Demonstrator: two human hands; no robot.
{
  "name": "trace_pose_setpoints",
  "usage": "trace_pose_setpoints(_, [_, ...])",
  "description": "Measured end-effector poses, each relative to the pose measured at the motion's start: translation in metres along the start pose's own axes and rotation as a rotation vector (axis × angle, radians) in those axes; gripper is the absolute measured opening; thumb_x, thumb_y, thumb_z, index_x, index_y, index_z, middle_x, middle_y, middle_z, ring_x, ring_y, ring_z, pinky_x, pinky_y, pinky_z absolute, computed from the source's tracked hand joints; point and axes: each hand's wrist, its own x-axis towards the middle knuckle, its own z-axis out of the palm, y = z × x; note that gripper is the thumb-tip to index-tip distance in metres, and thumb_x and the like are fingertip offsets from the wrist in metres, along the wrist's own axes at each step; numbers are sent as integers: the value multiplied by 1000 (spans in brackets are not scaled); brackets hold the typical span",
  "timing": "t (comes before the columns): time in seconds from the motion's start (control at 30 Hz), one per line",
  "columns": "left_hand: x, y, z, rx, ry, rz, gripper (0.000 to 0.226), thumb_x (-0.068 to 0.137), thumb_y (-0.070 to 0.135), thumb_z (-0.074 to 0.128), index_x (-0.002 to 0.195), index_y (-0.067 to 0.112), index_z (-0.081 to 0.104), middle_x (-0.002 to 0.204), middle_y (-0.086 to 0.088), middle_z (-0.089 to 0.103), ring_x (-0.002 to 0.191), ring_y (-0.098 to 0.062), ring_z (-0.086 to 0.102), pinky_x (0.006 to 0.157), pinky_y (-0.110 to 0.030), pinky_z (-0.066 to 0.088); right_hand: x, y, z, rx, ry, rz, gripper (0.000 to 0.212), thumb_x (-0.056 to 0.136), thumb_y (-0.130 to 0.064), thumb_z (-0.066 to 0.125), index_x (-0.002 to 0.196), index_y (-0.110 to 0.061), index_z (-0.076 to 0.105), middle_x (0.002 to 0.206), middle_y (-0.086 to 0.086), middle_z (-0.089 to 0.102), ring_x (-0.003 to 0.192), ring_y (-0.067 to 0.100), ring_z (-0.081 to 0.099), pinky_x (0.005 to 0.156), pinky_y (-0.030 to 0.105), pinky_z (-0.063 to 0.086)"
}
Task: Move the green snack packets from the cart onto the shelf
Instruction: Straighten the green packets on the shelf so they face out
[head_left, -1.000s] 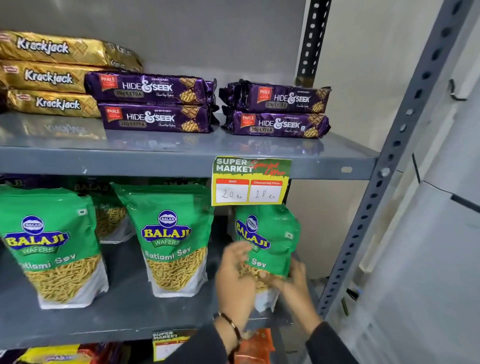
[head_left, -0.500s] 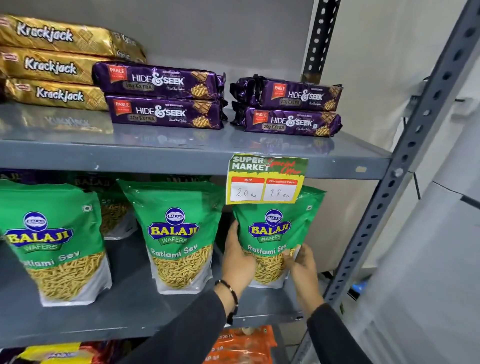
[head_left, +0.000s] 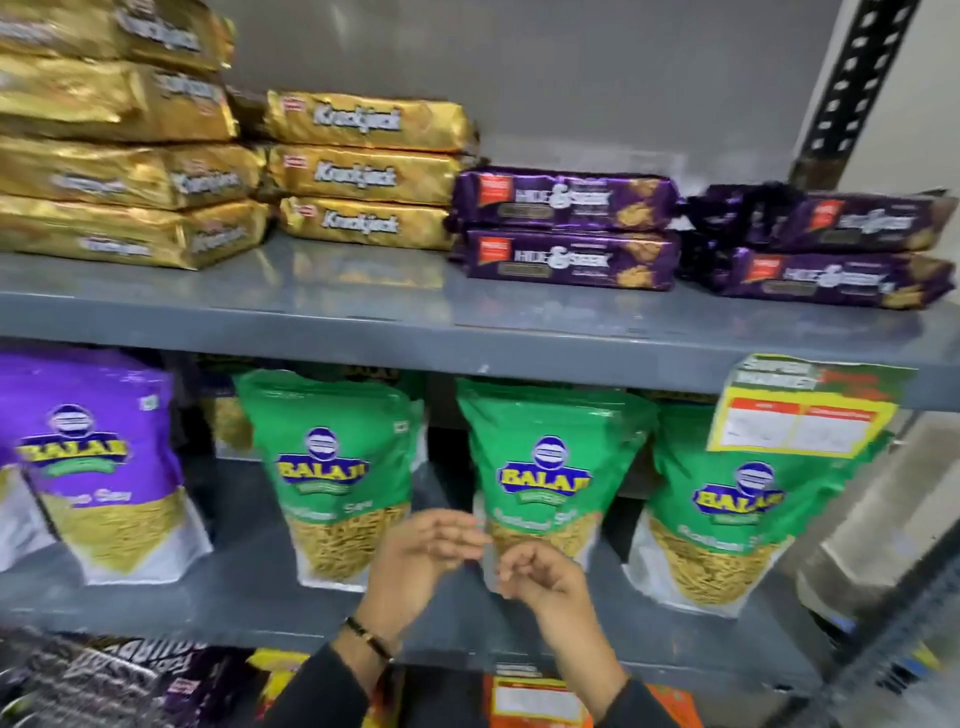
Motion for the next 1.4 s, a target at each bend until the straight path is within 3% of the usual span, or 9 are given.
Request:
trace_pose_setpoints(0.17, [-15, -9, -154, 2, 545, 160, 44, 69, -22, 47, 57, 14, 69, 55, 7, 73, 50, -3, 65, 50, -11, 53, 29, 14, 63, -59, -121, 182, 43, 75, 19, 55, 93, -19, 58, 99, 0, 62, 80, 11, 60, 67, 15, 50])
trace_pose_setpoints(0.3, [2, -24, -199, 183, 447, 40, 55, 65, -29, 42, 109, -1, 58, 112, -11, 68, 107, -15, 58, 84, -12, 49, 49, 19, 88, -88, -131, 282, 68, 78, 22, 47, 134, -14, 34, 131, 5, 41, 109, 27, 49, 69, 23, 45])
trace_pose_setpoints(0.37, [2, -19, -193, 285, 288, -32, 72, 61, -23, 41, 128, 3, 42, 127, 2, 58, 122, -19, 46, 97, -25, 43, 53, 22, 101, -95, -150, 319, 78, 78, 24, 44, 140, -19, 25, 136, 1, 38, 111, 27, 50, 67, 26, 43])
trace_pose_setpoints(0.43, [0, -9, -181, 276, 154, -77, 77, 63, -32, 33, 121, 17, 40, 109, 32, 60, 111, 4, 52, 93, -24, 45, 53, 26, 115, -122, -180, 334, 83, 75, 25, 42, 139, -26, 24, 140, 3, 40, 114, 32, 51, 69, 32, 42])
trace_pose_setpoints(0.5, [-3, 1, -168, 190, 104, -121, 77, 69, -37, 26, 117, 22, 33, 94, 32, 63, 89, 20, 56, 83, -18, 47, 50, 27, 126, -152, -203, 334, 82, 72, 27, 38, 131, -30, 31, 133, 7, 48, 112, 34, 53, 72, 37, 40])
trace_pose_setpoints(0.67, [-8, -4, -177, 148, 88, -115, 81, 68, -39, 25, 136, 5, 20, 126, 6, 30, 101, 12, 52, 96, -27, 32, 47, 30, 133, -192, -176, 323, 81, 69, 28, 33, 127, -29, 35, 123, 0, 52, 97, 26, 53, 68, 37, 35])
trace_pose_setpoints(0.77, [-8, -13, -192, 181, 87, -149, 87, 62, -40, 23, 137, 4, 22, 130, 3, 32, 125, -11, 34, 107, -34, 29, 46, 32, 138, -244, -169, 320, 84, 66, 27, 32, 128, -29, 37, 121, -3, 54, 92, 21, 53, 60, 33, 35])
trace_pose_setpoints(0.97, [-9, -16, -203, 134, 101, -187, 88, 62, -40, 23, 138, 5, 24, 129, 5, 33, 122, -9, 31, 110, -56, 20, 41, 24, 148, -273, -181, 365, 84, 66, 26, 33, 117, -41, 37, 112, -13, 55, 82, 5, 52, 48, 12, 41])
trace_pose_setpoints(1.4, [-10, -17, -203, 138, 122, -207, 88, 64, -40, 27, 139, 6, 22, 136, -2, 35, 132, -19, 31, 108, -59, 23, 32, 17, 152, -281, -182, 363, 81, 68, 25, 34, 115, -41, 38, 115, -10, 53, 99, 14, 54, 49, 10, 44])
